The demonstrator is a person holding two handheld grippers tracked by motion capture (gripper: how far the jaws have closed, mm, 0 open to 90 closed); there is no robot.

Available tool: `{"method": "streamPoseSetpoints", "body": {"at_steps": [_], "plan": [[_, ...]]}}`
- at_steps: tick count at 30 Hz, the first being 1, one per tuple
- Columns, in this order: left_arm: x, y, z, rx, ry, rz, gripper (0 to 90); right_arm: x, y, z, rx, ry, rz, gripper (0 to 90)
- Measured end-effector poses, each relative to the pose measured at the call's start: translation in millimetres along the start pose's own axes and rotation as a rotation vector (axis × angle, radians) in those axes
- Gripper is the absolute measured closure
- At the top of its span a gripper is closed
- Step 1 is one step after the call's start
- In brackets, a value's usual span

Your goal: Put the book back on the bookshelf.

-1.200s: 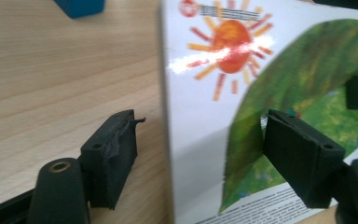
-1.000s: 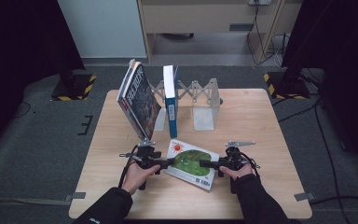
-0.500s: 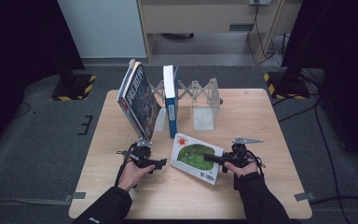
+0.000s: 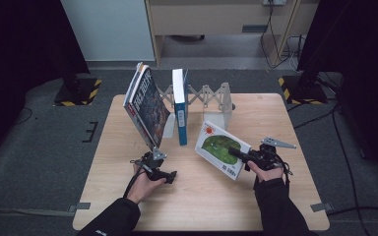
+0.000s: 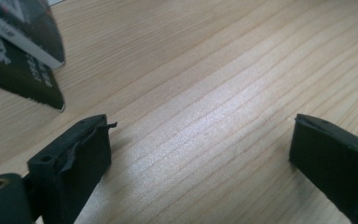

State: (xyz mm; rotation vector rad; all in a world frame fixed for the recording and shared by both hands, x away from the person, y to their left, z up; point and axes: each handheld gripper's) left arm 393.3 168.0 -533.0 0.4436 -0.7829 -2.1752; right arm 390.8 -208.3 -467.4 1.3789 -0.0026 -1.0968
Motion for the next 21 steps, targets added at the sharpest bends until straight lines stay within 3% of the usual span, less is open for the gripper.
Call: {"method": "streamPoseSetpoints", "body": {"at_steps": [5, 15, 21], "plan": [[0.8, -4.9, -2.2, 0.050, 0.011, 0.009, 0.0, -0.1, 7.0, 2.9, 0.029, -0.036, 0.022, 75.6], [0.8, -6.0, -1.1, 0.051, 0.007, 0.005, 0.0, -3.7, 19.6, 3.8, 0.083, -0.142, 0.082, 75.6], [0.0, -8.5, 1.2, 0.050, -0.007, -0.013, 0.0, -2.3, 26.8, 3.6, 0.112, -0.196, 0.095, 75.7]]}}
Point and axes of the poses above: each handheld gripper's, and its own axes: z roughly backward along the jaws, y roughly out of its top, x roughly to its right, and after that the axes turned 6 degrees about -z, right-handed
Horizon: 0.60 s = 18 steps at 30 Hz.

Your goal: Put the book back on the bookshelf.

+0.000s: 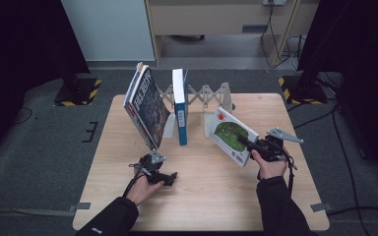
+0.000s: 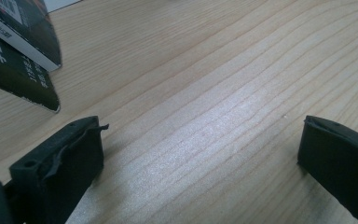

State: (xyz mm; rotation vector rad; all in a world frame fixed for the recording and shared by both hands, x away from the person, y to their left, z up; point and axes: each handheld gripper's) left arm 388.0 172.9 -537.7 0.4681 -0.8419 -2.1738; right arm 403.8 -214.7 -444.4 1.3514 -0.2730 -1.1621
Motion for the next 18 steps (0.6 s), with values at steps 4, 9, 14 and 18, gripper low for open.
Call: {"method": "streamPoseSetpoints", "body": {"at_steps": [4, 9, 14, 18], "plan": [[-1.2, -1.2, 1.2, 0.001, -0.012, -0.012, 0.0, -3.4, 2.7, -6.5, 0.003, -0.043, 0.039, 75.7], [-0.9, -1.0, 1.0, -0.002, -0.010, -0.014, 0.0, -8.9, 8.2, -15.0, 0.036, -0.075, 0.057, 75.7], [-0.5, -0.7, 1.0, -0.004, -0.006, -0.011, 0.0, -15.5, 9.9, -30.0, 0.062, -0.105, 0.071, 75.7], [-0.4, -0.7, 1.0, -0.004, -0.006, -0.011, 0.0, -18.7, 10.4, -42.3, 0.063, -0.135, 0.101, 75.7]]}}
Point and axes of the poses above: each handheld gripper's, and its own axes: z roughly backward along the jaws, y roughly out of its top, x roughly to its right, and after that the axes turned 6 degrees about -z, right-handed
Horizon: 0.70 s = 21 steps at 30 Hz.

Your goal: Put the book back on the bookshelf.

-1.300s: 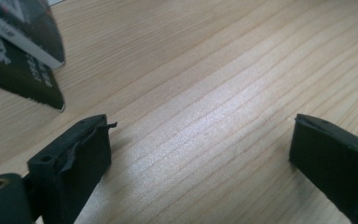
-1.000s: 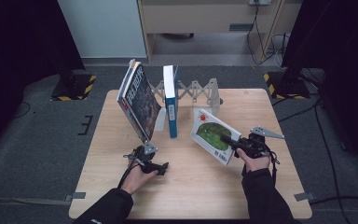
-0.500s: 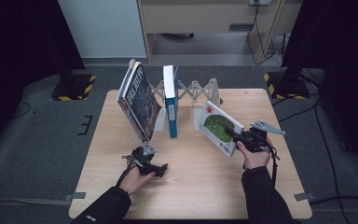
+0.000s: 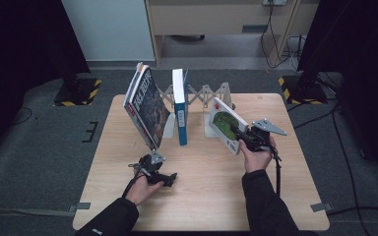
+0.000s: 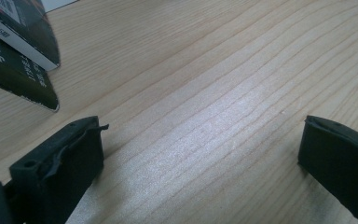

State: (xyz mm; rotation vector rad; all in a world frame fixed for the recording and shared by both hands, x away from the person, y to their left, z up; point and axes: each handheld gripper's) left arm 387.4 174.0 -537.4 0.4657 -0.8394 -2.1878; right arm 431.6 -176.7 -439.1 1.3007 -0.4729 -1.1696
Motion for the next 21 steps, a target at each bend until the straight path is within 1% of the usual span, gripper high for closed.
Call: {"method": "streamPoseSetpoints", "body": {"at_steps": [2, 5, 9, 12, 15, 21], "plan": [[0.0, 0.0, 0.0, 0.000, 0.000, 0.000, 0.0, -1.4, 0.4, -6.1, -0.003, -0.009, 0.000, 75.7], [0.0, 0.0, 0.0, 0.000, 0.000, 0.000, 0.0, -3.1, 0.9, -14.3, 0.007, -0.033, 0.014, 75.6], [0.0, 0.0, 0.0, 0.000, 0.000, 0.000, 0.0, -1.7, -0.4, -24.5, 0.009, -0.047, 0.007, 75.6], [0.0, 0.0, 0.0, 0.000, 0.000, 0.000, 0.0, -0.7, -1.2, -29.7, 0.012, -0.060, 0.003, 75.6], [0.0, 0.0, 0.0, 0.000, 0.000, 0.000, 0.0, 0.4, -1.2, -34.3, 0.012, -0.078, 0.015, 75.6], [0.0, 0.0, 0.0, 0.000, 0.000, 0.000, 0.0, 1.4, -3.8, -44.7, 0.001, -0.091, 0.021, 75.6]]}}
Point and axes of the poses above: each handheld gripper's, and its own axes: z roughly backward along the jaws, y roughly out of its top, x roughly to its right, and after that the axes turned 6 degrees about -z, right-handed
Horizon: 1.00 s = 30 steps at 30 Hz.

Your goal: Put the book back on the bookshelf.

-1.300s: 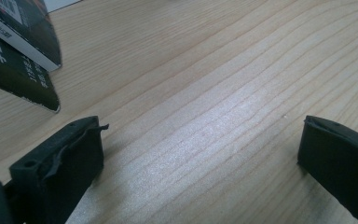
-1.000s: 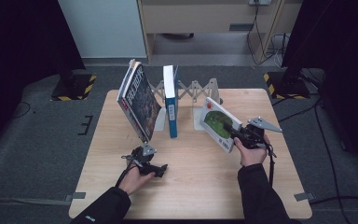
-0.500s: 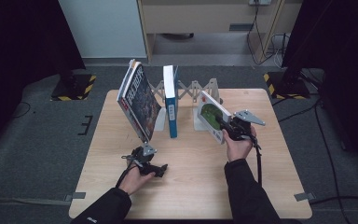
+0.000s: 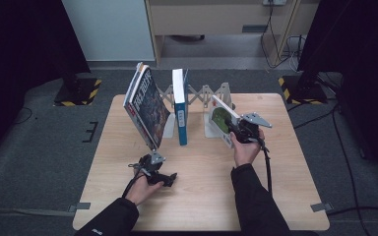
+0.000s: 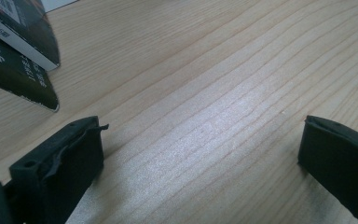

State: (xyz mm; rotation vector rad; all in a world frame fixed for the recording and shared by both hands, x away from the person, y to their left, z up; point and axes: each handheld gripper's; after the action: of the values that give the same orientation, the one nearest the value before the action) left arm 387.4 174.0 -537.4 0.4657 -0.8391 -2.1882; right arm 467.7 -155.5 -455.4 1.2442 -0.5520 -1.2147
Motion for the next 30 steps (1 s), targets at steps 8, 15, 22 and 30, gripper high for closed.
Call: {"method": "streamPoseSetpoints", "body": {"at_steps": [8, 15, 22, 30], "plan": [[0.0, 0.0, 0.0, 0.000, 0.000, 0.000, 0.0, -5.3, -7.2, -11.0, 0.004, -0.019, 0.011, 75.6], [0.0, 0.0, 0.0, 0.000, 0.000, 0.000, 0.0, -8.7, -13.7, -15.9, 0.000, -0.028, 0.025, 75.5], [0.0, 0.0, 0.0, 0.000, 0.000, 0.000, 0.0, -14.7, -22.7, -12.1, -0.047, -0.034, 0.065, 75.1], [0.0, 0.0, 0.0, 0.000, 0.000, 0.000, 0.0, -13.2, -35.2, -4.3, -0.113, -0.024, 0.070, 74.8]]}}
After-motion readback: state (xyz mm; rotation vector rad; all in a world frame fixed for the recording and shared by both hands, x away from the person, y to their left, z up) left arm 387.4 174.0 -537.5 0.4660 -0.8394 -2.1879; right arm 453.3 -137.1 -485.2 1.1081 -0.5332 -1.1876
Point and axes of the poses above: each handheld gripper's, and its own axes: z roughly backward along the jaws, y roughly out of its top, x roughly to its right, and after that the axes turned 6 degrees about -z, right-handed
